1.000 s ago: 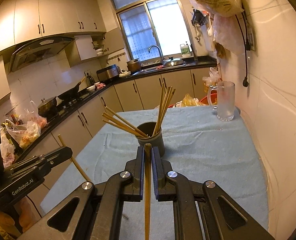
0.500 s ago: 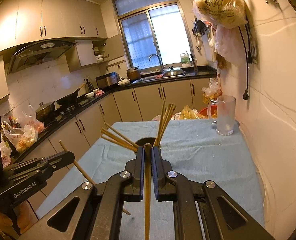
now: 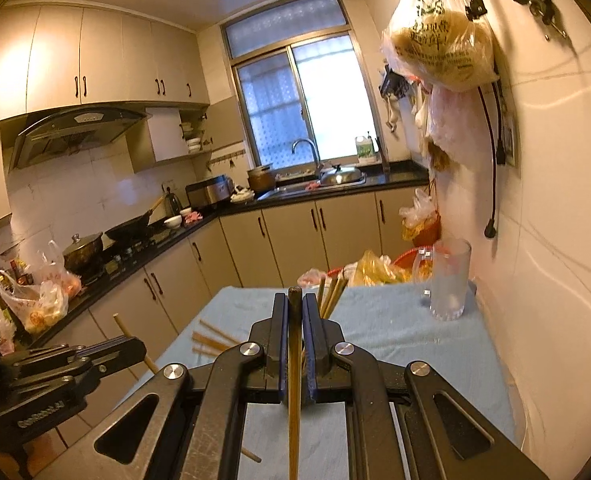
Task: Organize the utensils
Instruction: 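Raise both chopsticks upright and carry them above the grey holder, then lower both chopsticks into the holder and open both grippers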
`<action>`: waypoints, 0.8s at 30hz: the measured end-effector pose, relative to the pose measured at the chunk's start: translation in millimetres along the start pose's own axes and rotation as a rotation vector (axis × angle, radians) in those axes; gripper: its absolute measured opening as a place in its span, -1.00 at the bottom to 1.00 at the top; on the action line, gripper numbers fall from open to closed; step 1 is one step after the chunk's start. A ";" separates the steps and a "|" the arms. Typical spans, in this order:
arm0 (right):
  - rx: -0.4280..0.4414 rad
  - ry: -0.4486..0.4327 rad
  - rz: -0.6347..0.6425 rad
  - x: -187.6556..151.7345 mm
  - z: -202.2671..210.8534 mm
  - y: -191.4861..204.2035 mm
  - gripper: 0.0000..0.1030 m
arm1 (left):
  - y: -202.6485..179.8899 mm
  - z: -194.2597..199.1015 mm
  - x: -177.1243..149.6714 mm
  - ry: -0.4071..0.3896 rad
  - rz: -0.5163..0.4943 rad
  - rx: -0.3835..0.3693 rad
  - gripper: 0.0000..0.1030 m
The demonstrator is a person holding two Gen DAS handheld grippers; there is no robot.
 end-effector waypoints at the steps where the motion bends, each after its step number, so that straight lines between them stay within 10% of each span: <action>1: -0.002 -0.009 0.001 5.2 -3.5 -0.2 -0.85 | -0.5 -0.8 7.6 -0.010 0.000 -0.004 -0.90; 15: 0.003 -0.110 -0.016 64.9 -57.8 -3.1 -0.85 | 11.8 -39.1 103.5 -0.127 0.003 0.027 -0.90; 24: -0.023 -0.184 -0.065 75.3 -105.8 -7.3 -0.85 | 28.6 -82.6 106.5 -0.113 -0.001 0.074 -0.90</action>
Point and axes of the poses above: each gripper's, at about its wrist camera, not at the fingertips, and z roughly against the way its jaws point, y to its left, x to its top, the point moved 10 cm from there along -z, roughly the way its jaws point, and after that the axes turned 9 degrees about -y, right-handed, at the moved point
